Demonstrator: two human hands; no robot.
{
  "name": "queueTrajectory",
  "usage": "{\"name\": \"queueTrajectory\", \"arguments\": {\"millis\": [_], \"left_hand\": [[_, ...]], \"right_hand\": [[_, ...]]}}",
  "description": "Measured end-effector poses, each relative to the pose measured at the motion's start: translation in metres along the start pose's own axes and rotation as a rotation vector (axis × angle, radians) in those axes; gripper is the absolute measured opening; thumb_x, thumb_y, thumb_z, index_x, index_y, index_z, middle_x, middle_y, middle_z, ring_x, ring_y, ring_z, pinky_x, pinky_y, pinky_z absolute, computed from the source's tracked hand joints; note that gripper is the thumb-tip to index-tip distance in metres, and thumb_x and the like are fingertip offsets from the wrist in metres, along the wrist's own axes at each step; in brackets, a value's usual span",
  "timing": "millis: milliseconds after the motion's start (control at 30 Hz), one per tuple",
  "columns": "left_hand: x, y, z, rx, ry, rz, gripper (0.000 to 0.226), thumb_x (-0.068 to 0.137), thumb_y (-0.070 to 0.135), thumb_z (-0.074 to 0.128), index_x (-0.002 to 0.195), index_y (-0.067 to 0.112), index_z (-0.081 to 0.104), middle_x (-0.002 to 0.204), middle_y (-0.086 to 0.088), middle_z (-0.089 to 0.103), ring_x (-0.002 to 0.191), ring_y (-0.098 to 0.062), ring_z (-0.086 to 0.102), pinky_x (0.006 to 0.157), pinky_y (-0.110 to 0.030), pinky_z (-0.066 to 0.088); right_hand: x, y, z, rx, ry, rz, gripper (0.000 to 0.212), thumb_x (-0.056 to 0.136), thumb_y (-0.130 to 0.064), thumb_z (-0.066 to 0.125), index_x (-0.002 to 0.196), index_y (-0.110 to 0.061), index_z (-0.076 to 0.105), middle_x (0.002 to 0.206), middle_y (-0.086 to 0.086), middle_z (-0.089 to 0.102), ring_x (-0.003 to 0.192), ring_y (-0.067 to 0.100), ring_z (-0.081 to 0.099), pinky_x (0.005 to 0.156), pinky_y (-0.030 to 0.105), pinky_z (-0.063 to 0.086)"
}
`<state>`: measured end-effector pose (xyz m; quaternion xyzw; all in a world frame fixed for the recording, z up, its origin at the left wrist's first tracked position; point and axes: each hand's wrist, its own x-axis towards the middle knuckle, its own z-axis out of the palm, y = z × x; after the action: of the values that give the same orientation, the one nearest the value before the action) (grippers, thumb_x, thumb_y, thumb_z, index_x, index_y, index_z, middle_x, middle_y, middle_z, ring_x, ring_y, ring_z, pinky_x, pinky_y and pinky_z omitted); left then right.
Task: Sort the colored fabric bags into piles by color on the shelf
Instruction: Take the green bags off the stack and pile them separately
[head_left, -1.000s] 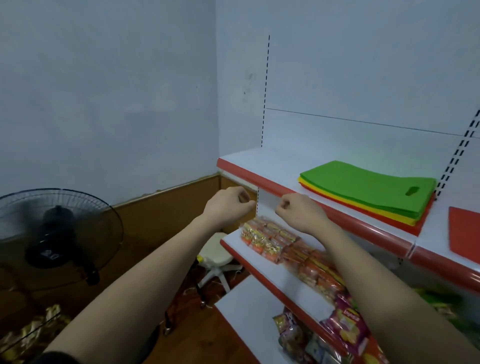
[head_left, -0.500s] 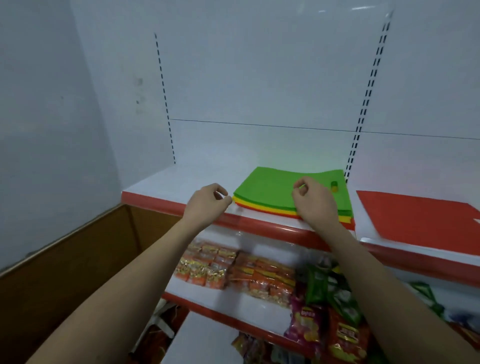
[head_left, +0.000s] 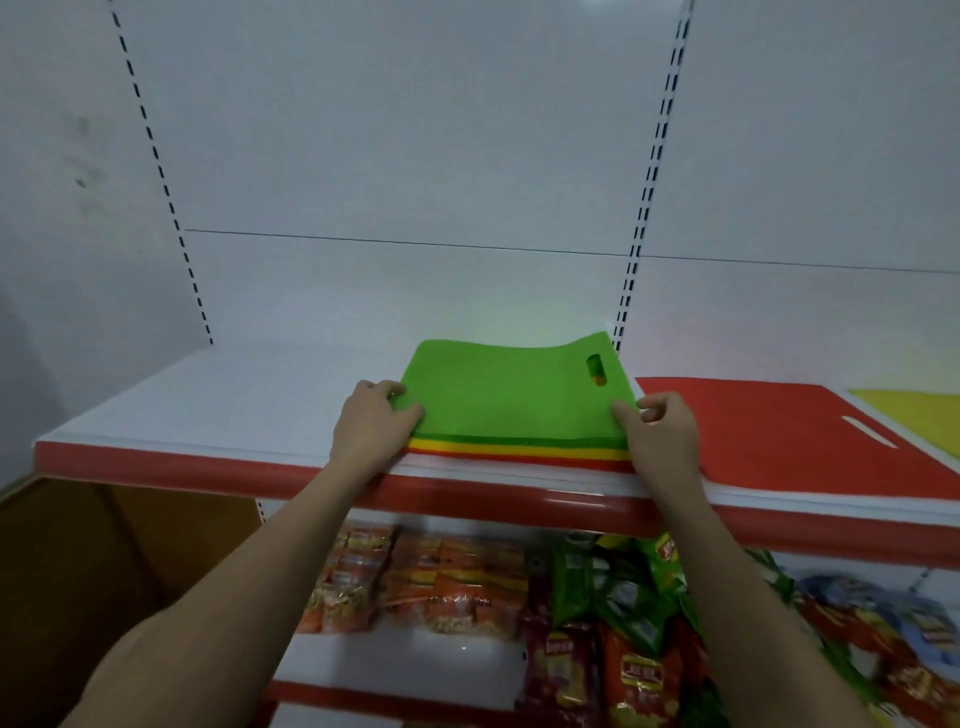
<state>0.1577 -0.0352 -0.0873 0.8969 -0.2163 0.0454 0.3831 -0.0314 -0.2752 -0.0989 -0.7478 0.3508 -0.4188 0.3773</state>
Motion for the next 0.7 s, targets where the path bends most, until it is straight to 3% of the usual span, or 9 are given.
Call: {"name": "queueTrajectory", "arguments": {"millis": [100, 300, 567, 700], "left_hand": [[0.001, -0.01, 0.009, -0.034, 0.054, 0.012, 0.048, 0.087, 0.039, 0.064, 0.13, 0.018, 0.059, 0.125, -0.006, 0.052, 0.11, -0.025, 0.056, 0.088, -0.033, 0.042], [0.007, -0.015, 0.011, -0.044, 0.08, 0.036, 0.052, 0.083, 0.048, 0.068, 0.129, 0.023, 0.059, 0.126, -0.002, 0.052, 0.106, -0.021, 0.057, 0.085, -0.034, 0.043], [0.013, -0.019, 0.015, -0.018, 0.033, 0.038, 0.057, 0.078, 0.055, 0.072, 0.123, 0.022, 0.06, 0.129, -0.003, 0.046, 0.116, -0.023, 0.052, 0.094, -0.038, 0.046], [0.022, -0.025, 0.015, -0.114, -0.054, -0.001, 0.046, 0.069, 0.055, 0.079, 0.095, 0.023, 0.059, 0.121, -0.006, 0.047, 0.107, -0.029, 0.058, 0.09, -0.046, 0.052]], "right_hand": [[0.001, 0.005, 0.001, 0.018, 0.031, 0.0, 0.027, 0.084, -0.037, 0.071, 0.09, -0.018, 0.053, 0.097, 0.008, 0.057, 0.086, 0.025, 0.055, 0.077, 0.04, 0.048], [0.003, 0.012, 0.002, -0.039, 0.091, -0.093, 0.006, 0.092, -0.019, 0.062, 0.092, -0.013, 0.061, 0.097, 0.008, 0.063, 0.09, 0.023, 0.055, 0.075, 0.029, 0.035], [-0.005, 0.017, 0.003, -0.173, 0.167, -0.225, 0.012, 0.093, -0.008, 0.051, 0.1, -0.009, 0.06, 0.098, 0.009, 0.065, 0.09, 0.029, 0.057, 0.077, 0.039, 0.043], [-0.009, 0.012, 0.003, -0.146, 0.165, -0.204, 0.005, 0.094, -0.01, 0.053, 0.095, -0.009, 0.057, 0.092, 0.008, 0.061, 0.085, 0.026, 0.052, 0.072, 0.033, 0.036]]}}
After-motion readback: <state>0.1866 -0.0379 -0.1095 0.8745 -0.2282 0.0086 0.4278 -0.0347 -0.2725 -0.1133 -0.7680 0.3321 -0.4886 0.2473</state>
